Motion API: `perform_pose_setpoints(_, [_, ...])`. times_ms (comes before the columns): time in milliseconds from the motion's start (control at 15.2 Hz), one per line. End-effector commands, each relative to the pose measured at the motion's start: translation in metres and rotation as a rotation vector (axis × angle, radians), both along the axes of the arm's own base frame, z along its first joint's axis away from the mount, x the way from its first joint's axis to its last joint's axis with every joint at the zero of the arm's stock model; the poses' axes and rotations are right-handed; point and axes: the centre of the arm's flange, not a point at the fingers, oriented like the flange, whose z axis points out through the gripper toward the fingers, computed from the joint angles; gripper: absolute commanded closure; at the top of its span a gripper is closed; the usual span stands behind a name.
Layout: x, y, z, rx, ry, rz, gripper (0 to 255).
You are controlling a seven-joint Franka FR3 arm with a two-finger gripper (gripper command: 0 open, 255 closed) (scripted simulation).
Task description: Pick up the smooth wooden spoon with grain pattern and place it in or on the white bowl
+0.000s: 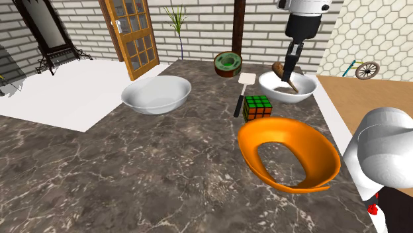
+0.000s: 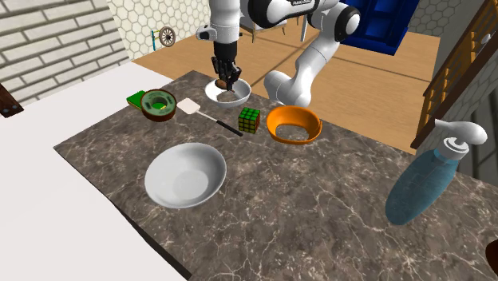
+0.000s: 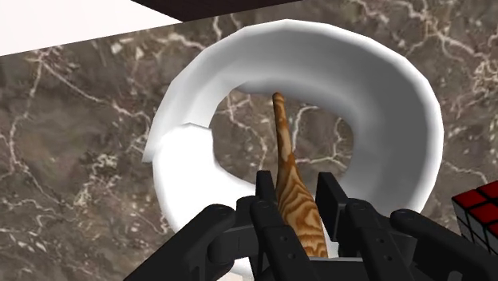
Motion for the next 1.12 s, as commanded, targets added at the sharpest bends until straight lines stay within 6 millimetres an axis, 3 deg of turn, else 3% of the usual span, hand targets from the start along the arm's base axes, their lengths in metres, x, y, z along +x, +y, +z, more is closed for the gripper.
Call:
perform_pose_setpoints(0, [0.000, 0.000, -0.001, 0.000, 0.000, 0.000, 255])
perform_pose_setpoints(264, [0.000, 0.000, -0.001, 0.000, 0.000, 0.000, 255])
perform_pose_setpoints(330, [0.000, 0.000, -0.001, 0.000, 0.000, 0.000, 0])
perform_pose_setpoints(660, [0.000, 0.000, -0.001, 0.000, 0.000, 0.000, 0])
perform_pose_setpoints(924, [-0.003, 0.001, 0.049, 0.000, 0.000, 0.000, 0])
perform_pose_setpoints(1056, [-0.003, 0.001, 0.049, 0.000, 0.000, 0.000, 0])
